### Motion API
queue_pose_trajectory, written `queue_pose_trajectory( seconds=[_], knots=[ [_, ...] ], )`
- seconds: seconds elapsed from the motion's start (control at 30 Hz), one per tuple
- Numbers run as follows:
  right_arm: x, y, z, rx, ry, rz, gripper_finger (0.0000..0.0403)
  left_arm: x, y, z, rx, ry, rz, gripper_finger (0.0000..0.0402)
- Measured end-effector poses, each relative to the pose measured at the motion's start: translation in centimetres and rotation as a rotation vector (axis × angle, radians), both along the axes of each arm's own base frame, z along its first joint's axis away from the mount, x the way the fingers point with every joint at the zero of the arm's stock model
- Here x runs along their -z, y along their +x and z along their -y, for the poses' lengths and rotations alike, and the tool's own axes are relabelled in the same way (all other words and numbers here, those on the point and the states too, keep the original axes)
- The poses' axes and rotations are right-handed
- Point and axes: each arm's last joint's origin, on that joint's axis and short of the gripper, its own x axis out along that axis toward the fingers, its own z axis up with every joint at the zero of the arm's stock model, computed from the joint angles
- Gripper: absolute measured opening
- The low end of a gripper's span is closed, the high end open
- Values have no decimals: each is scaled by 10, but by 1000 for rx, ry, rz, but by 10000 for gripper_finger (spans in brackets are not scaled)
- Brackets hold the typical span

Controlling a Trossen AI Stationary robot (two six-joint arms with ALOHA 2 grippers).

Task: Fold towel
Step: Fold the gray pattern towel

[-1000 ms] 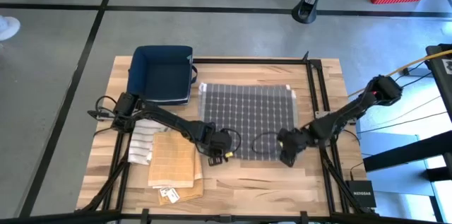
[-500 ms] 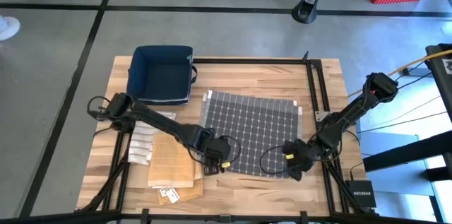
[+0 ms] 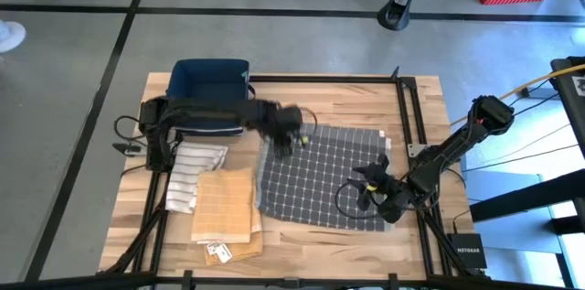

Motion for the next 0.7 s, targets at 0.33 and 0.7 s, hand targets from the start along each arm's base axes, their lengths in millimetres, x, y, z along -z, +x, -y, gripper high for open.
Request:
queue_pose_trajectory(
  seconds=[0.33, 0.7],
  knots=[
    [22, 5, -8, -56, 19, -129, 193, 33, -24, -90, -128, 35, -55, 143],
    [18, 10, -13, -140, -3, -109, 193, 74, -33, -116, -78, -51, -123, 143]
  ],
)
